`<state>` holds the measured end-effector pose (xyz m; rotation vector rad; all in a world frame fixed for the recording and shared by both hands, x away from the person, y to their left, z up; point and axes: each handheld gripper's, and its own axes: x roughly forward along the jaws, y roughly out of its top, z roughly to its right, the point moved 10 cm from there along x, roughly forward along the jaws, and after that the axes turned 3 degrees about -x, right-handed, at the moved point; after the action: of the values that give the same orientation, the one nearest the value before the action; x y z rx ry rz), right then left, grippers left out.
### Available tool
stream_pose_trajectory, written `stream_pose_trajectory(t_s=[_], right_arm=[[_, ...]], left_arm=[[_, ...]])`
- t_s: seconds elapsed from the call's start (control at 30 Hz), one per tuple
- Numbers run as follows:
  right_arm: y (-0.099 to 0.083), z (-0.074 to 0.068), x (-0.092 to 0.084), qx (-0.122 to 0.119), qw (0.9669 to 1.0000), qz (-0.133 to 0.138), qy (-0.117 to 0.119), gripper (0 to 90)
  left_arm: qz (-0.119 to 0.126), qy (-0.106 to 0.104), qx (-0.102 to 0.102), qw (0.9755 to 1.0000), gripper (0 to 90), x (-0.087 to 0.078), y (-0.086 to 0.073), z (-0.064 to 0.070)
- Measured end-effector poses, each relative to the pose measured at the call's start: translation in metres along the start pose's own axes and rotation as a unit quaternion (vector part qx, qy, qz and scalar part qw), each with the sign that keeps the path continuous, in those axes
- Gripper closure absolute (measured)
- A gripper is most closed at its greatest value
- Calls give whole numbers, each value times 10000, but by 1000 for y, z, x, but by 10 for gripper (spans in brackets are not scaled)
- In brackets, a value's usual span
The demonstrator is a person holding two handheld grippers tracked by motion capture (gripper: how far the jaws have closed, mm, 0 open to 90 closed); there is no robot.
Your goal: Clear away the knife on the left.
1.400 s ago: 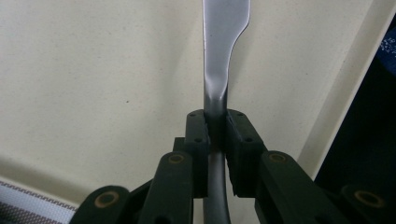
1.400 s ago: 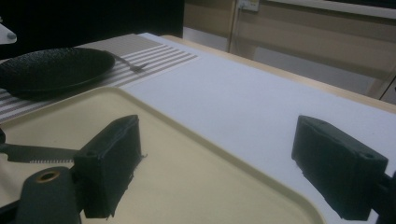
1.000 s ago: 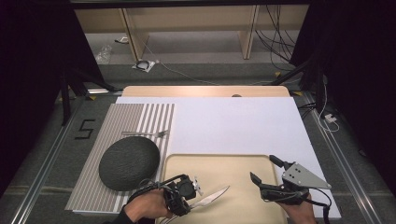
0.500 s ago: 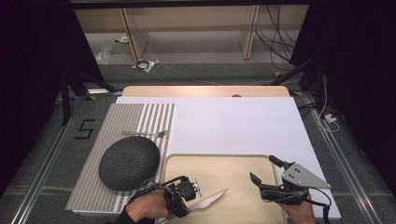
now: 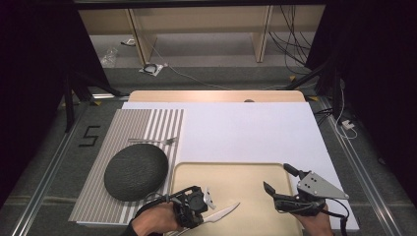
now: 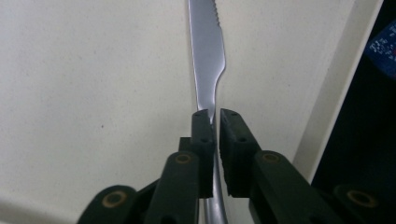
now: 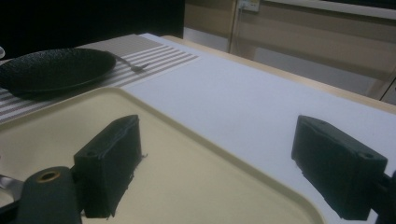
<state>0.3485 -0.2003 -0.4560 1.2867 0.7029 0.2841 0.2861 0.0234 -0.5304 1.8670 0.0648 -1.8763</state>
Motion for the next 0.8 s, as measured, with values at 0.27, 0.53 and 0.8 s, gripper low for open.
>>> stream_pose_trajectory(t_s=[0.27,0.53,0.8], right_arm=[[0,1,-1,-15,10000,1,-17,169],[0,0,0,1,10000,4,-5,170],[0,0,-1,-5,10000,-5,1,170]], left_arm=[[228,-76,275,9993,894,10,5,8],[185,-116,335,9992,893,21,2,11],[173,-97,287,9994,893,26,-1,6]])
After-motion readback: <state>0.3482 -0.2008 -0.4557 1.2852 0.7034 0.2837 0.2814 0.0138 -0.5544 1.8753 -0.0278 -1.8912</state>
